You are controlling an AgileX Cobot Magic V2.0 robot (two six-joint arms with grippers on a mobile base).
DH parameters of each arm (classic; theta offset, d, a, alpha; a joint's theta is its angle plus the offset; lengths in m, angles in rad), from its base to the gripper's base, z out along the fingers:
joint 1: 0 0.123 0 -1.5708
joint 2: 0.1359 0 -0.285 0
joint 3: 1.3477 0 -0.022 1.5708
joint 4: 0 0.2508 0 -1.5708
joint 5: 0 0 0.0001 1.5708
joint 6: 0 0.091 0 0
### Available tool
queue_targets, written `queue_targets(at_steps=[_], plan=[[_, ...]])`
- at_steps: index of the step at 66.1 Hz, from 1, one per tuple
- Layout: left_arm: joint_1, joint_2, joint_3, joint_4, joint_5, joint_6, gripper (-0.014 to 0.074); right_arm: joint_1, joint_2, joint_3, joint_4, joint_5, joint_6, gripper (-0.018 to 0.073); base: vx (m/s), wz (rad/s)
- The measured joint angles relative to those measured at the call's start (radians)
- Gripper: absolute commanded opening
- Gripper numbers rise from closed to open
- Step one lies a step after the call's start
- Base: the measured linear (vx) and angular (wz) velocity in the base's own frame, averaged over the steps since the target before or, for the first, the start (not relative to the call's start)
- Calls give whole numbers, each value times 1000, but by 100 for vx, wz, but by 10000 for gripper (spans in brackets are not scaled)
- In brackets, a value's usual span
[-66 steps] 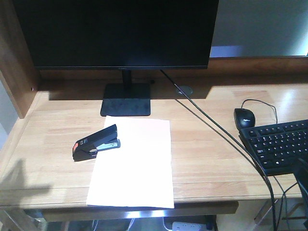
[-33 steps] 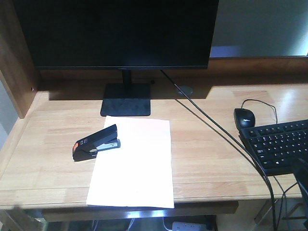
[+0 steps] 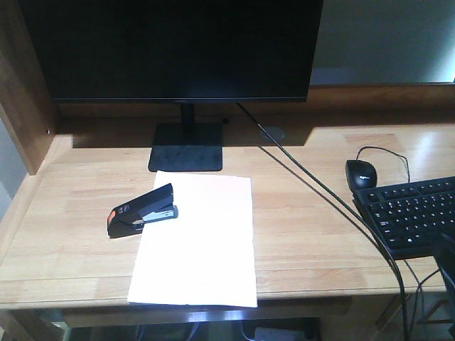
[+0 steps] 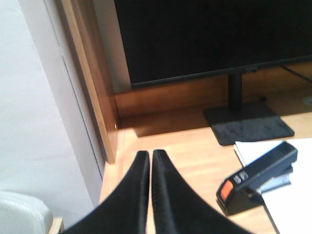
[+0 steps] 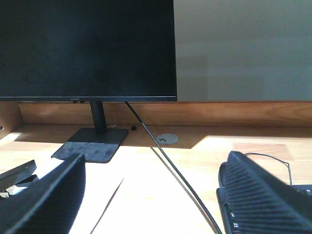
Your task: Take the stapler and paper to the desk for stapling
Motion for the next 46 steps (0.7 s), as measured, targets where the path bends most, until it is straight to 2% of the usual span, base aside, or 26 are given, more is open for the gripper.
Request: queue_targets(at_steps=[12, 46], plan=[[0, -70, 1, -1, 17, 0, -7, 0, 0, 0, 0, 0, 0, 560, 0, 0], [0, -73, 1, -1, 39, 0, -7, 0, 0, 0, 0, 0, 0, 560, 0, 0]])
